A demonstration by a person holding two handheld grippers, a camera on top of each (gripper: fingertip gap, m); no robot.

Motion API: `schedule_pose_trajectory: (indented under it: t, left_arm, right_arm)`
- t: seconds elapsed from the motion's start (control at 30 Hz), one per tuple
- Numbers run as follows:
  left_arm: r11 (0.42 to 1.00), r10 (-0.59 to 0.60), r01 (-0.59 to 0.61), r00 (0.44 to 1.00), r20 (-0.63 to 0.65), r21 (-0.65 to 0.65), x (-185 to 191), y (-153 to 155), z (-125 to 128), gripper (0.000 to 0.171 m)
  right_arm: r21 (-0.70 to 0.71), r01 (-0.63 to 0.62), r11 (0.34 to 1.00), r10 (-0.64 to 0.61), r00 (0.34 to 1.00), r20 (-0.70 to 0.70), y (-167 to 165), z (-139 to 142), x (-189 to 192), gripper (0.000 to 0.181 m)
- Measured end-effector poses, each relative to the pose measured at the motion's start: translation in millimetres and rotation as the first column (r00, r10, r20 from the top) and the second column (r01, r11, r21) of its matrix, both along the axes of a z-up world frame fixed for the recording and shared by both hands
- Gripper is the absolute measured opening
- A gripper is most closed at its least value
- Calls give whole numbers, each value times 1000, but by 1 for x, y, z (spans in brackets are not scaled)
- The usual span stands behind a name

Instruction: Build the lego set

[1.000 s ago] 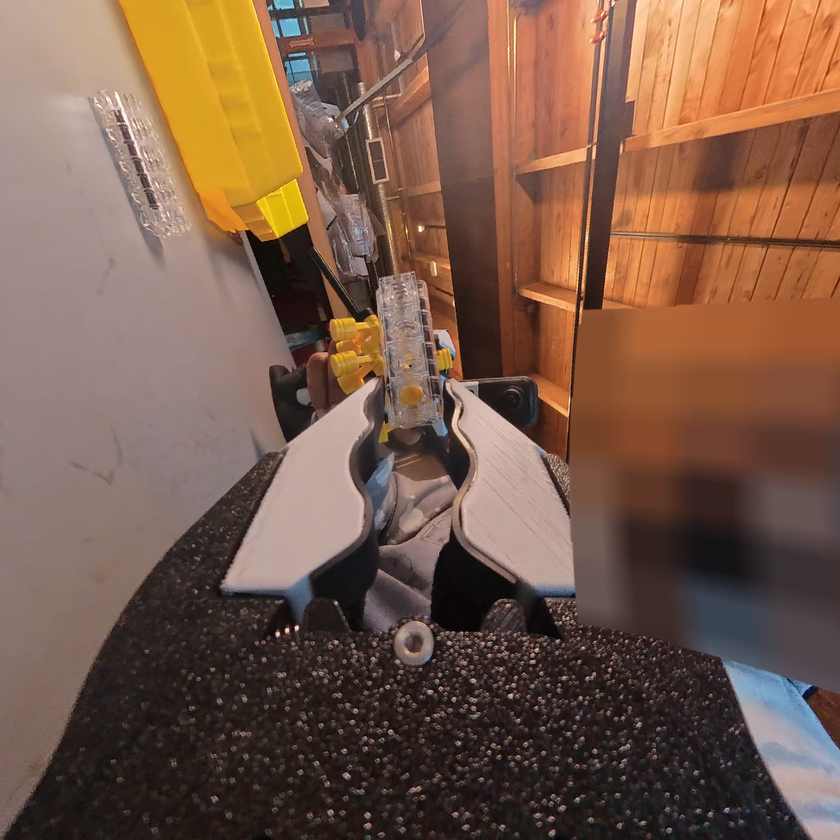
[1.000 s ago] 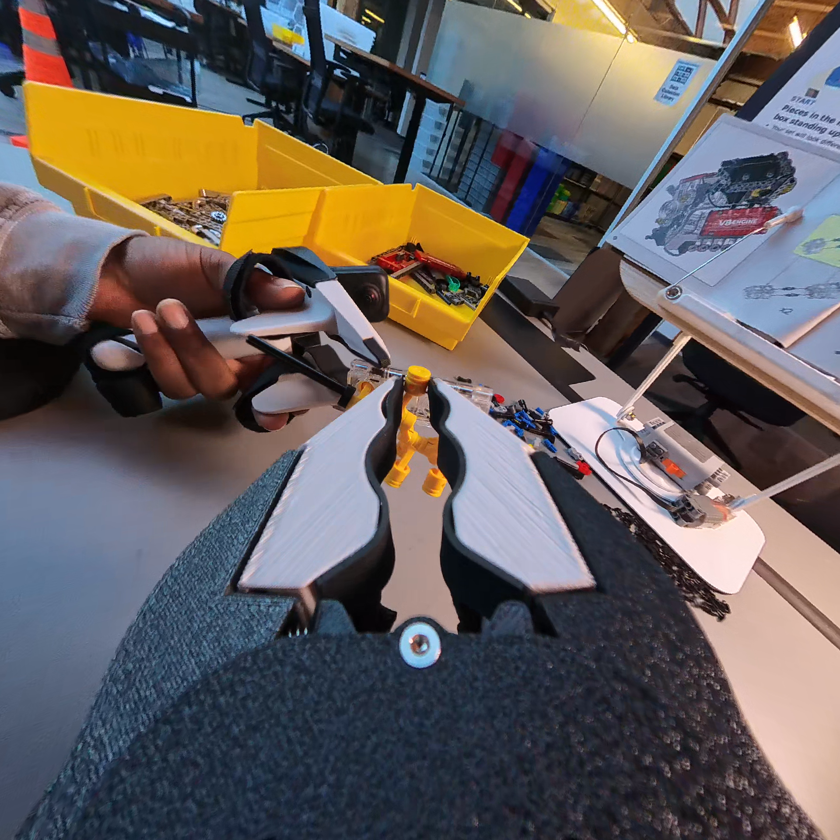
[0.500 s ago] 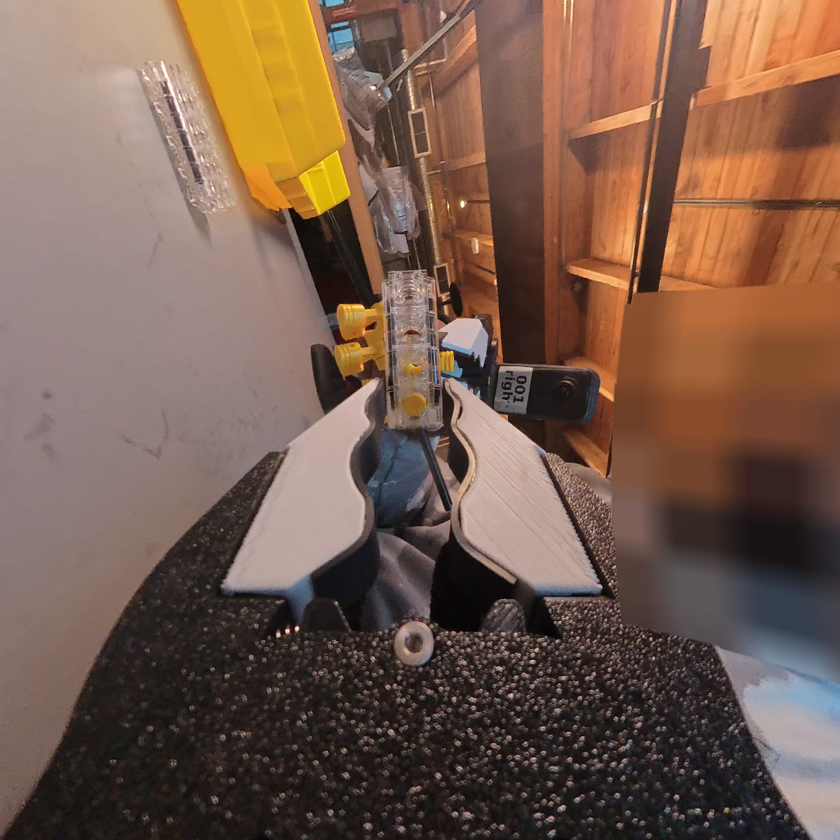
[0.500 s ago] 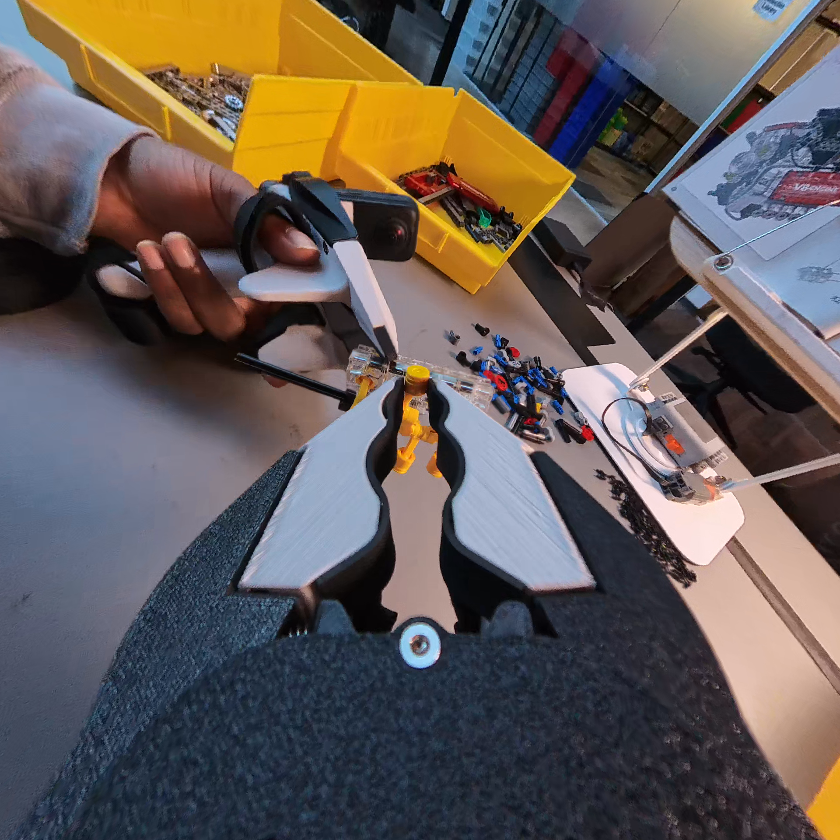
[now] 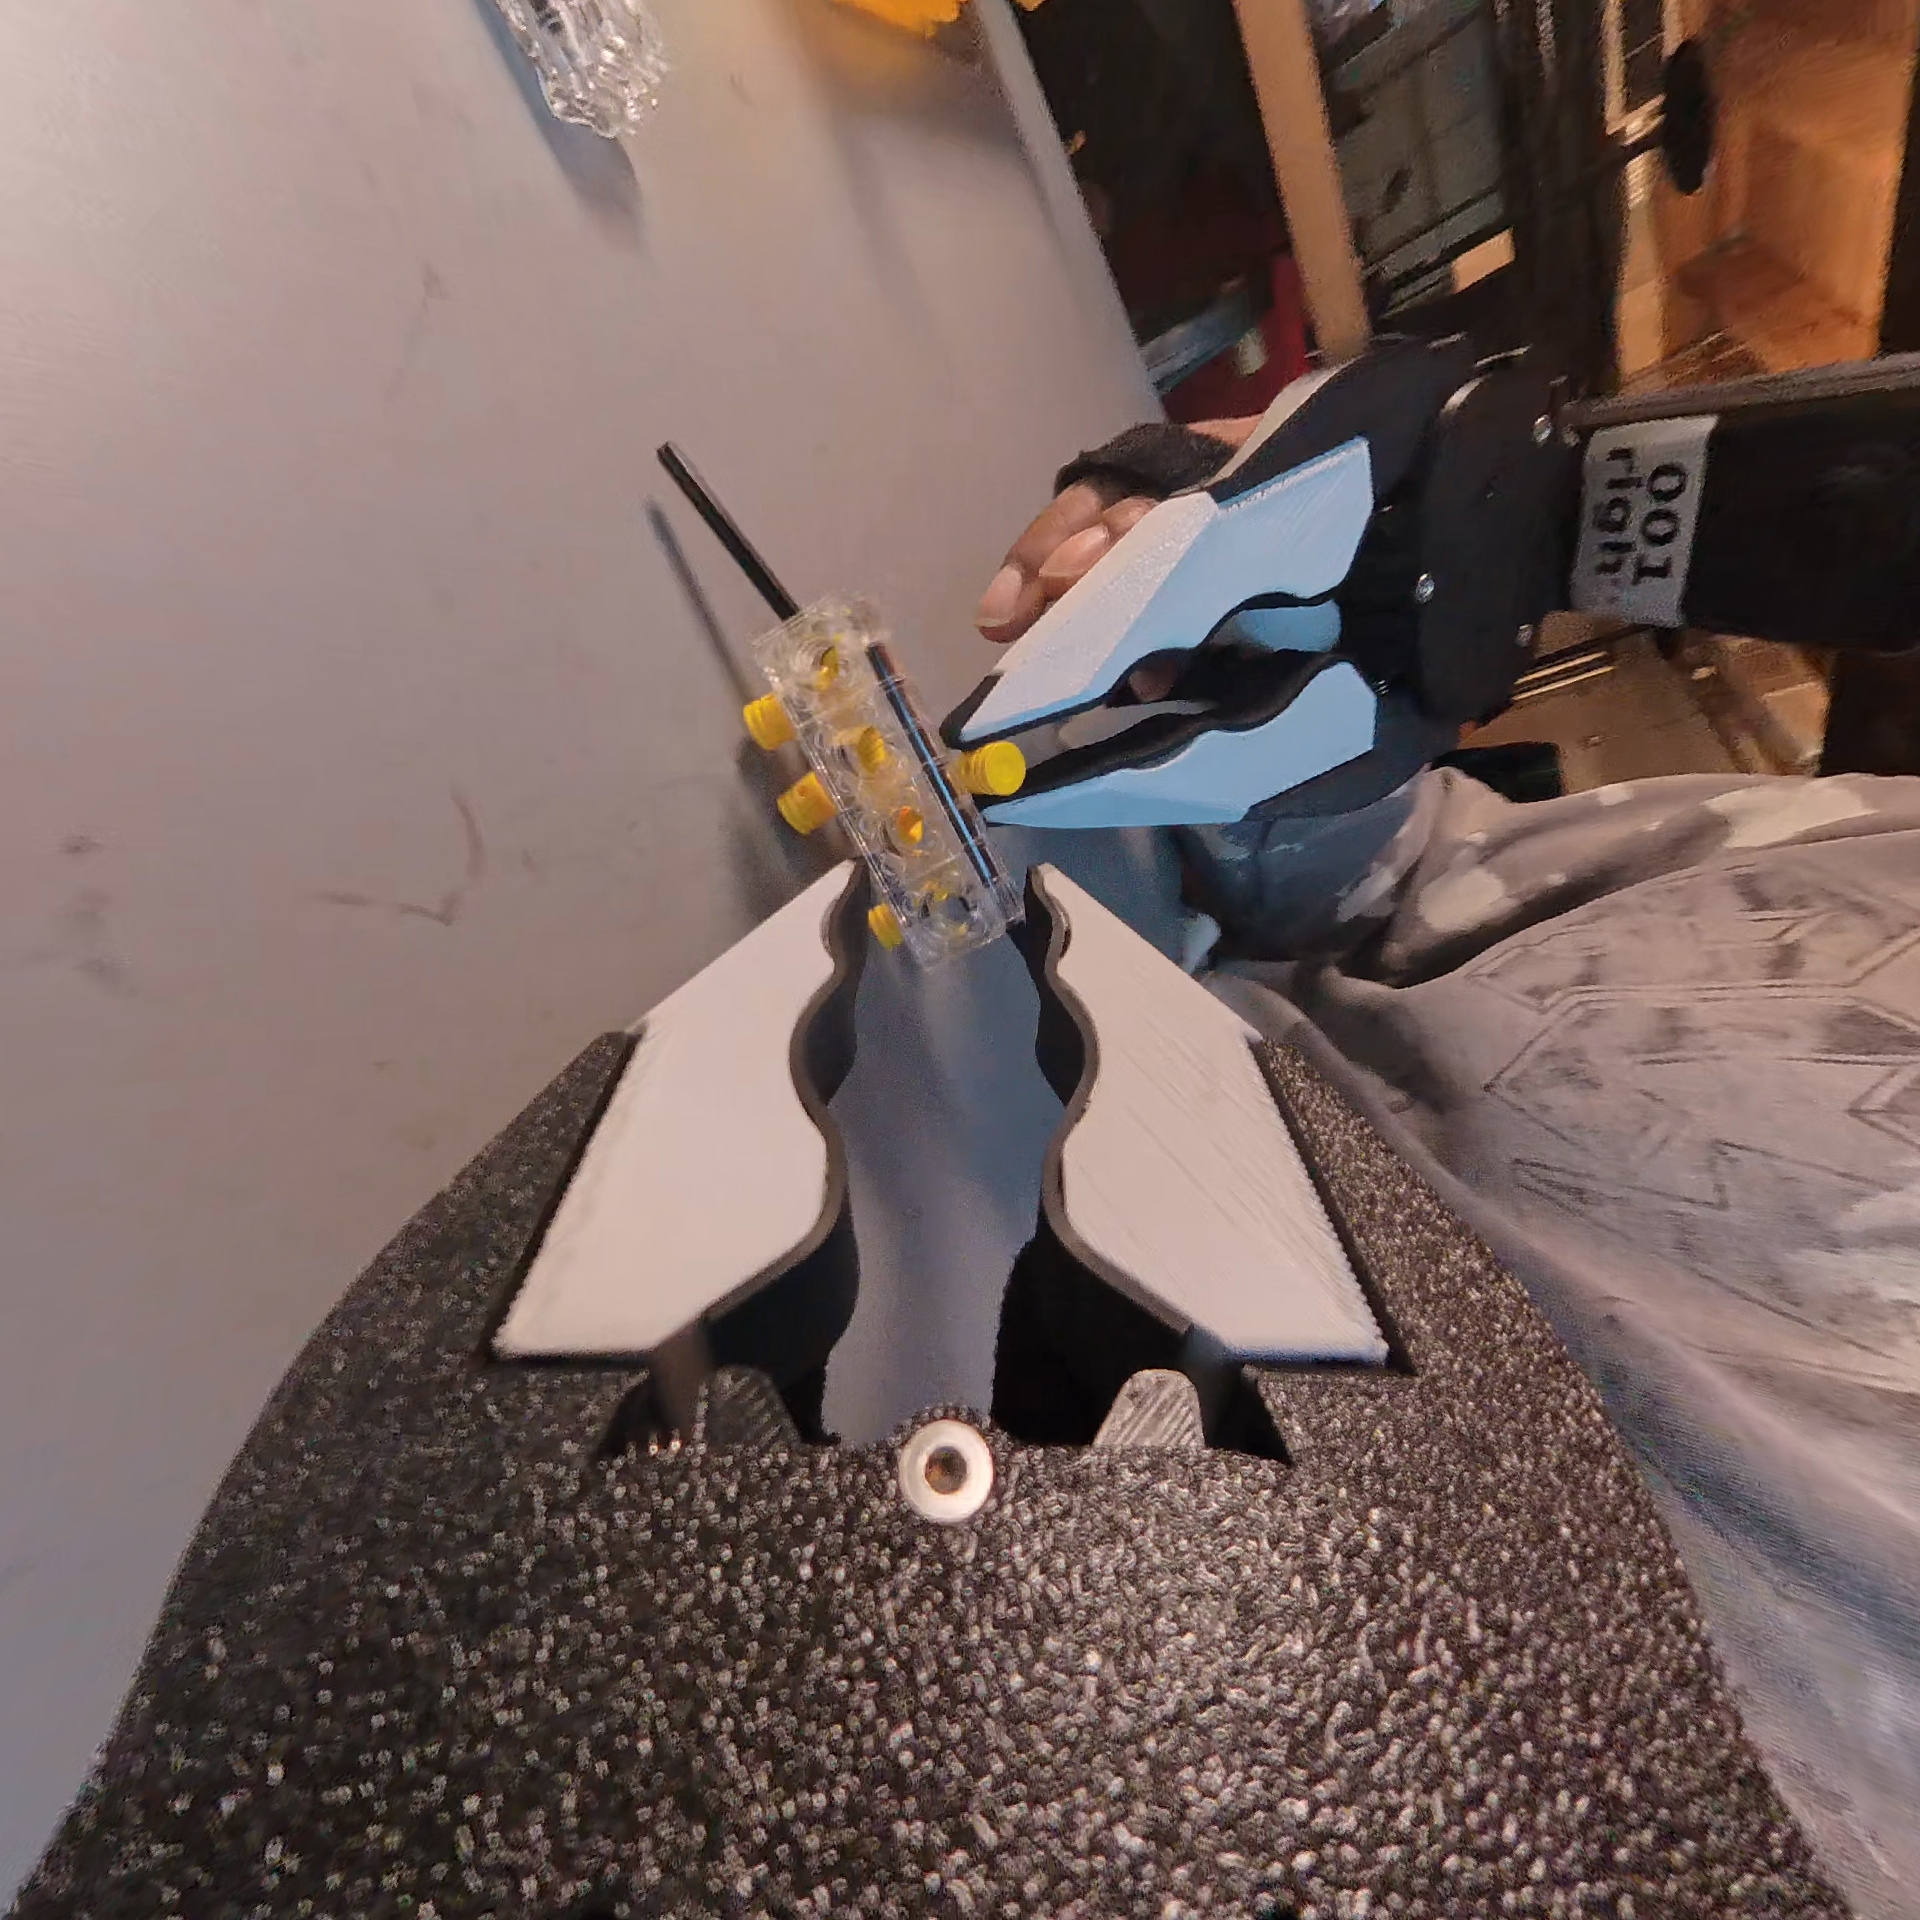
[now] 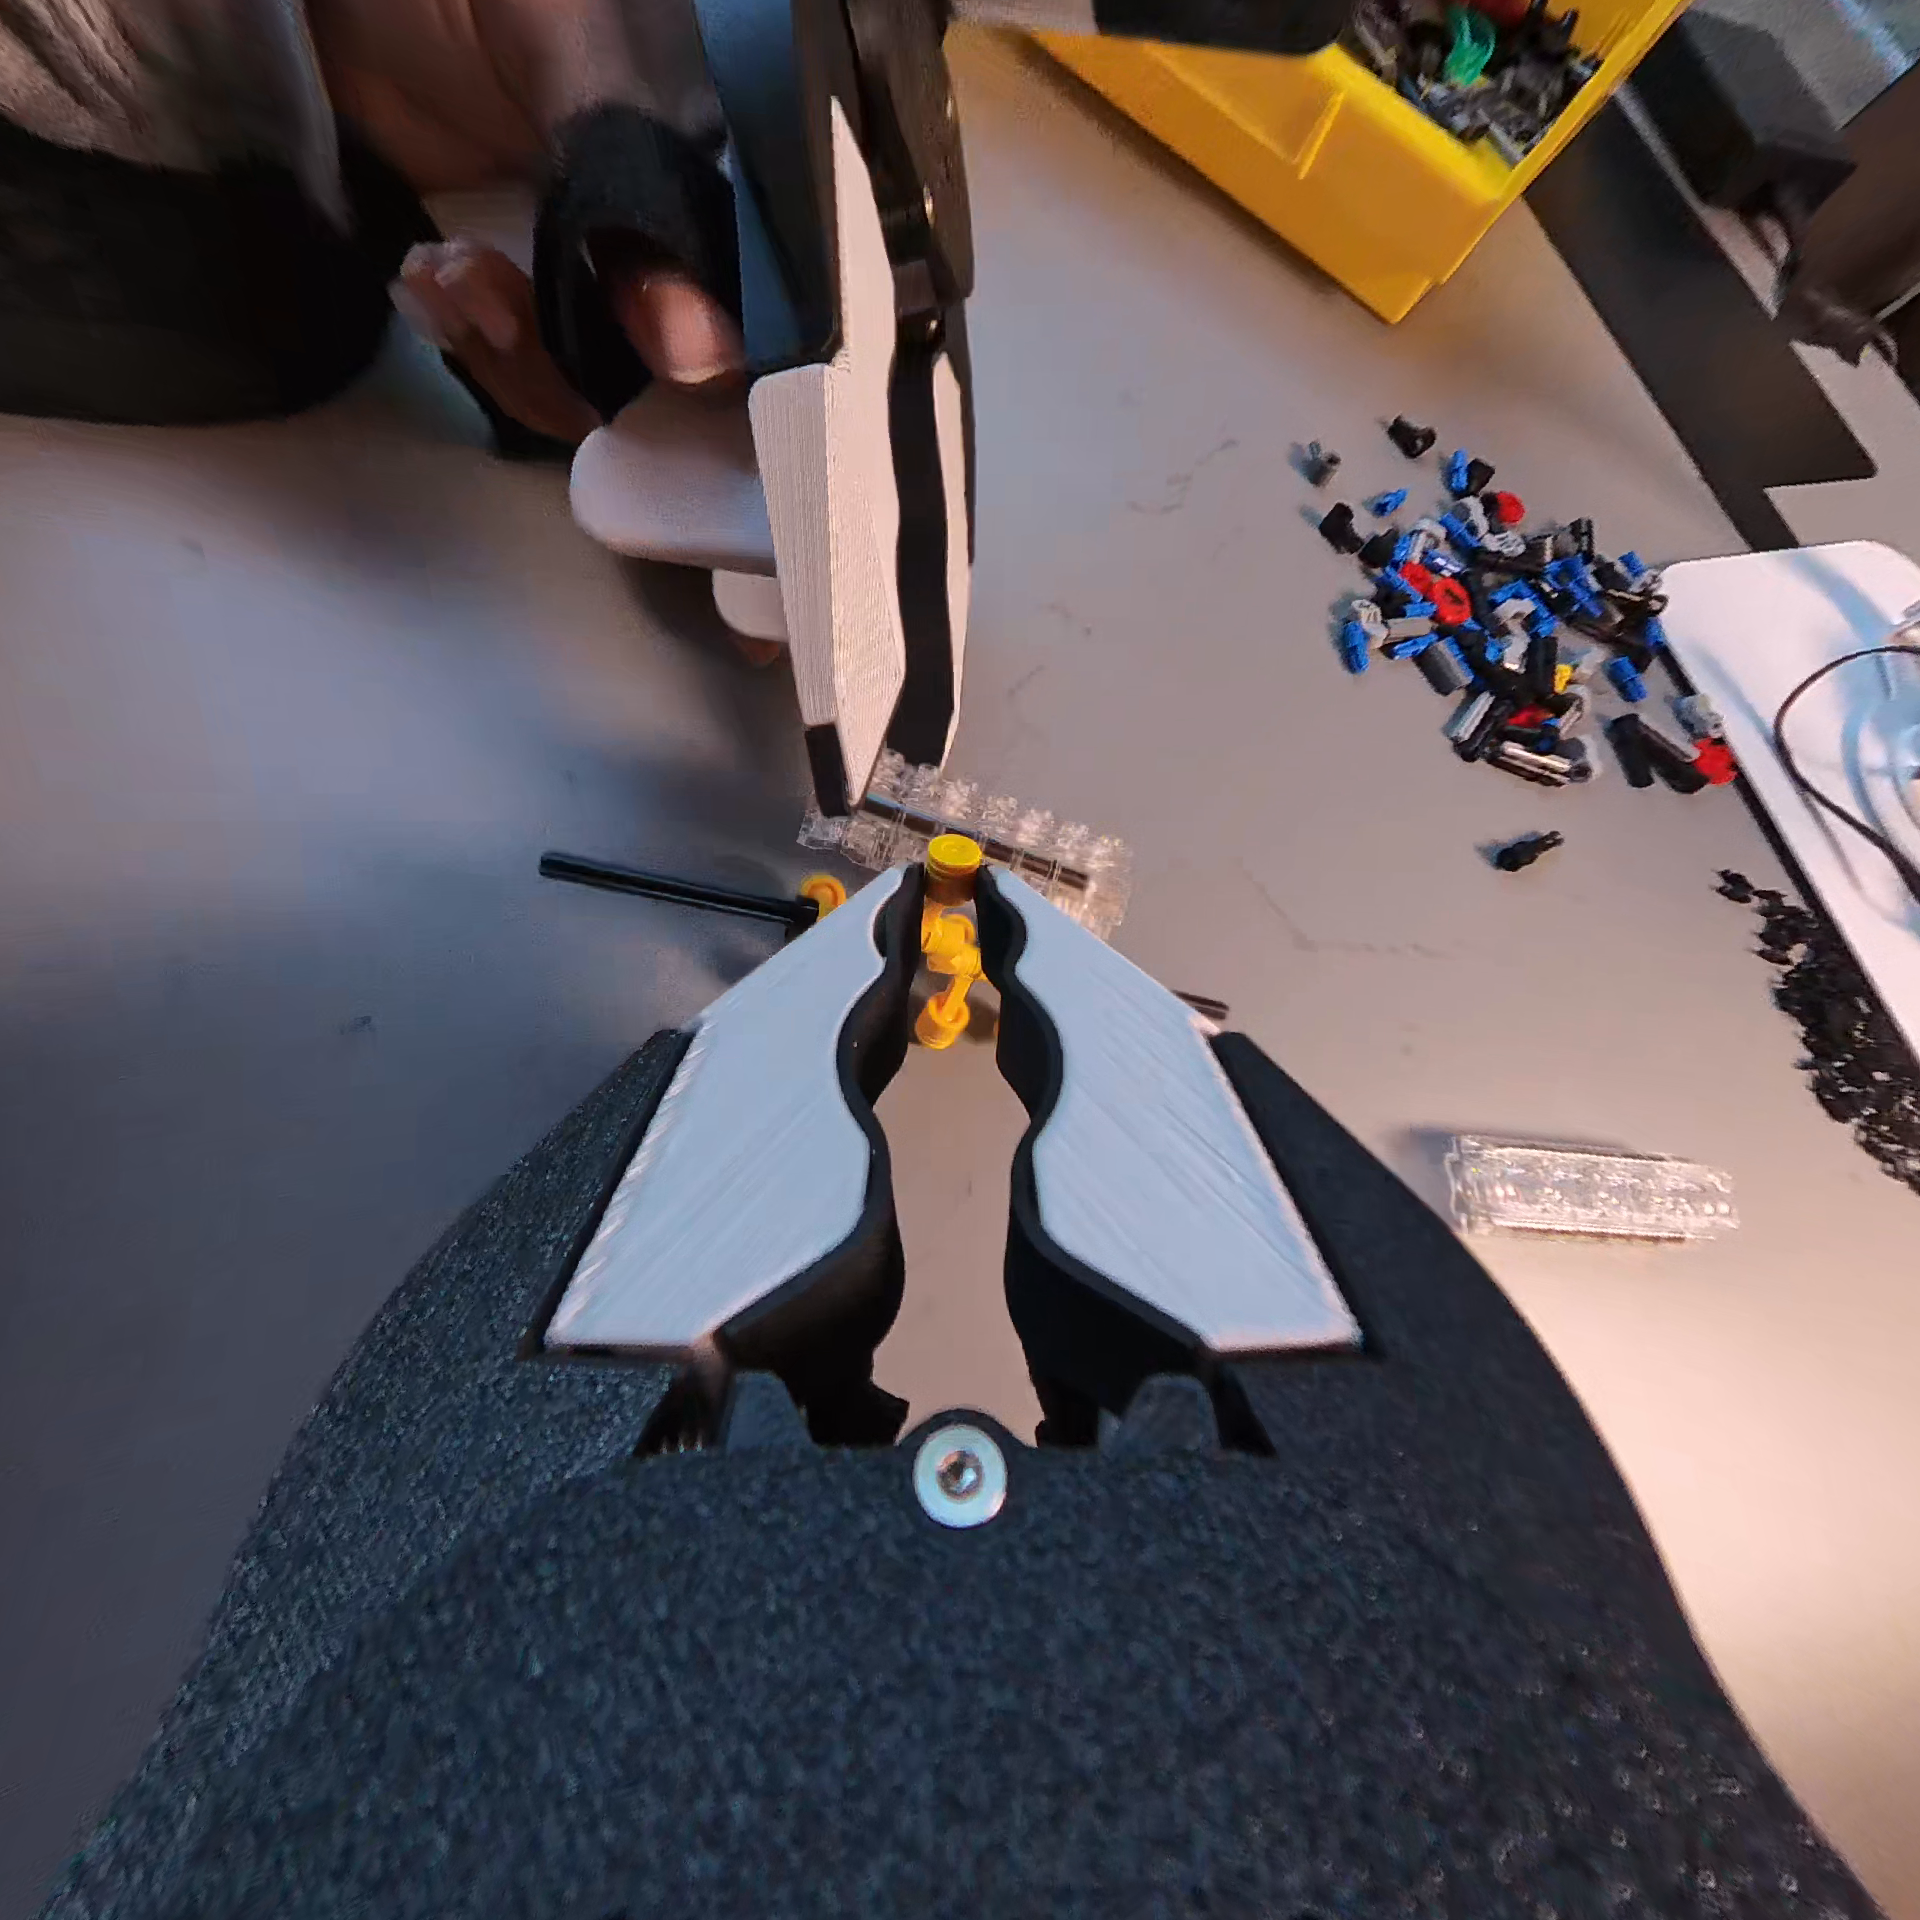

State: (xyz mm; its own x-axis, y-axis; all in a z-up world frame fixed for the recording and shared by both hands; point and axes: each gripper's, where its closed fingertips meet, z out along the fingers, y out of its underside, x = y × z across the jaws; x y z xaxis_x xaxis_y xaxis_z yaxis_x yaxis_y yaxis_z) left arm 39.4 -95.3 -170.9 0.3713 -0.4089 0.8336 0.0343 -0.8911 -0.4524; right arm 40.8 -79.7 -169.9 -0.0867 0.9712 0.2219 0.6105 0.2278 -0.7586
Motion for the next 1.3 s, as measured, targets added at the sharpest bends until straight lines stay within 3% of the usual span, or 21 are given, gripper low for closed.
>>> schedule_pose_trajectory:
  t: [0.1, 0.33, 0.47, 0.8, 1.07, 1.3]
  left_arm:
    - [999, -4, 12, 986, -165, 45, -9, -1, -15, 29]
    - [974, 87, -1, 926, -367, 228, -33, 10, -19, 40]
    - [975, 77, 15, 914, -399, 223, -32, 9, -24, 41]
    - [982, 19, 45, 944, -329, 185, -26, 3, -23, 38]
    - [971, 1, 82, 939, -344, 225, -21, -1, -21, 38]
    - [969, 0, 85, 939, -343, 231, -25, -2, -21, 38]
  right_arm:
    - [-14, -4, 1000, 5, 999, 43, -1, -10, 0, 9]
    - [-38, -1, 999, 3, 997, 77, 1, -21, -4, 9]
    - [-33, -9, 999, 12, 996, 92, 1, -24, -6, 9]
    - [-44, -37, 998, 42, 994, 98, -4, -32, -17, 9]
    - [-59, -17, 998, 23, 995, 99, -4, -33, -18, 10]
    - [-75, -2, 997, 7, 998, 65, -2, -28, -18, 21]
